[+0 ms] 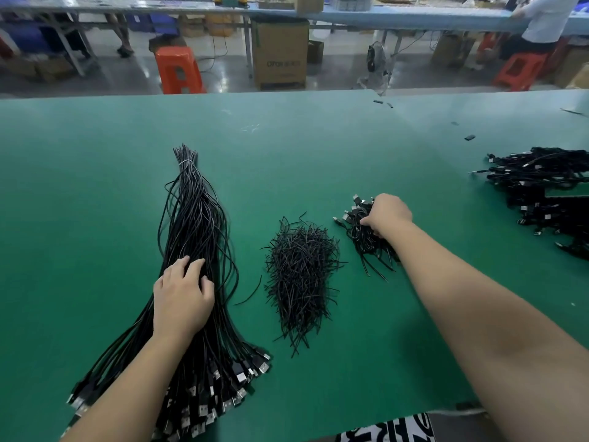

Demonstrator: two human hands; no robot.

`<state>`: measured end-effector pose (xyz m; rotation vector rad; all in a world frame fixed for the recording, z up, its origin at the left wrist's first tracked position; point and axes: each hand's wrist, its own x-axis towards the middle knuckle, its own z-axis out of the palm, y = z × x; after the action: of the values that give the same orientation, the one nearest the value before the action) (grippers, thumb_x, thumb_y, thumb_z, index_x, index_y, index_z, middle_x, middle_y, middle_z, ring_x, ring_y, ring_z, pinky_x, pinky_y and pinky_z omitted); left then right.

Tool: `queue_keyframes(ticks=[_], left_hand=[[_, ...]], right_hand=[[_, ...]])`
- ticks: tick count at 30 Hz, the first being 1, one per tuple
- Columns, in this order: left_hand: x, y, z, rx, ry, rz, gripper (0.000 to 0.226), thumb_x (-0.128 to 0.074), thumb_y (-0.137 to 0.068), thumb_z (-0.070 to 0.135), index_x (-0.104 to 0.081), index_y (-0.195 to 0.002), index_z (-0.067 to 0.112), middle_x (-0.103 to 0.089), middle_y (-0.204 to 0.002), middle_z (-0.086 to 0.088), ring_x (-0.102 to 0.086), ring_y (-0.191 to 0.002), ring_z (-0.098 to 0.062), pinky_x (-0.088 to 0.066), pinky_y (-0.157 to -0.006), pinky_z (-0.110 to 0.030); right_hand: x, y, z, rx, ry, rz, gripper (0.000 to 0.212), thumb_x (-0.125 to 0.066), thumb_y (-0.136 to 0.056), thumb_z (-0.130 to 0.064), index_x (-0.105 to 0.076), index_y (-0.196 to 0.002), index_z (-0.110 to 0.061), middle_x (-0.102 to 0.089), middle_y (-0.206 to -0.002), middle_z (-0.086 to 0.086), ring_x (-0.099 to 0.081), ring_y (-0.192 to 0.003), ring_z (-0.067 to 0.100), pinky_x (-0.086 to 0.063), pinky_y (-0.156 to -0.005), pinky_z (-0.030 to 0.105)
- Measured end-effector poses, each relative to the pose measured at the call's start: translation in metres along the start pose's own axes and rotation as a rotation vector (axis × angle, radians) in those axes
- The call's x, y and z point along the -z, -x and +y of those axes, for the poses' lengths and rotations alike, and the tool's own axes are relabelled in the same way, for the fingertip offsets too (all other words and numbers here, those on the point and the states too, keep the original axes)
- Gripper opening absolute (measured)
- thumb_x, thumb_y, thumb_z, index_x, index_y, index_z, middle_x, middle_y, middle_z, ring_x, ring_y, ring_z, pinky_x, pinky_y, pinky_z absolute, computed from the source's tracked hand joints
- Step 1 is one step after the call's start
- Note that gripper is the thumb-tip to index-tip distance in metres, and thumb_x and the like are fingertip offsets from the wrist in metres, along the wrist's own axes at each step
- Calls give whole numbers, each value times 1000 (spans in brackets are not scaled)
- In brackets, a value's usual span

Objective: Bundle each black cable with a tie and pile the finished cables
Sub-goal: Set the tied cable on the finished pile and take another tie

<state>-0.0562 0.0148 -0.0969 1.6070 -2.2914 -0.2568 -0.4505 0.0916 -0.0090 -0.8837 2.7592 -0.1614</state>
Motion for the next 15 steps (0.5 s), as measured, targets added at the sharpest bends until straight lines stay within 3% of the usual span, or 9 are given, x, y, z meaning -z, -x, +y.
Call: queue_keyframes(ticks=[4, 8, 11, 13, 15], left_hand=[[1, -1, 0, 14, 38, 3, 43, -55, -94, 21, -59, -136, 15, -50, -146, -12, -39, -139, -28, -31, -113, -51], [2, -2, -2, 24, 77, -2, 43, -54, -94, 22, -59, -136, 16, -50, -146, -9, -38, -139, -25, -29, -114, -50], [2, -2, -3, 29, 102, 0, 42, -55, -94, 22, -60, -135, 17, -50, -145, -8, -38, -139, -24, -28, -115, -49], [1, -3, -5, 32, 147, 5, 39, -56, -95, 22, -62, -134, 18, -52, -144, -6, -39, -138, -23, -27, -115, -48], [2, -6, -8, 47, 252, 19, 35, -59, -96, 21, -66, -130, 19, -55, -142, -4, -42, -137, -22, -27, -115, -47]], right_hand=[[-13, -6, -4, 63, 157, 76, 38, -76, -88, -25, -47, -67, -14, -51, -67, 1, -55, -65, 24, -35, -50, 26], [-10, -6, -9, 114, 286, 106, 35, -74, -90, -23, -48, -69, -14, -51, -64, 0, -46, -54, 17, -29, -46, 23], [6, 9, -23, 260, 256, 219, 24, -69, -95, -31, -55, -91, -11, -61, -79, 3, -59, -68, 23, -37, -53, 27], [15, 31, -45, 449, 176, 174, 24, -61, -98, -36, -62, -110, -14, -68, -100, 3, -64, -89, 25, -46, -66, 31], [17, 67, -71, 637, 59, 54, 21, -56, -100, -37, -66, -111, -22, -67, -102, -4, -64, -96, 19, -47, -73, 29]])
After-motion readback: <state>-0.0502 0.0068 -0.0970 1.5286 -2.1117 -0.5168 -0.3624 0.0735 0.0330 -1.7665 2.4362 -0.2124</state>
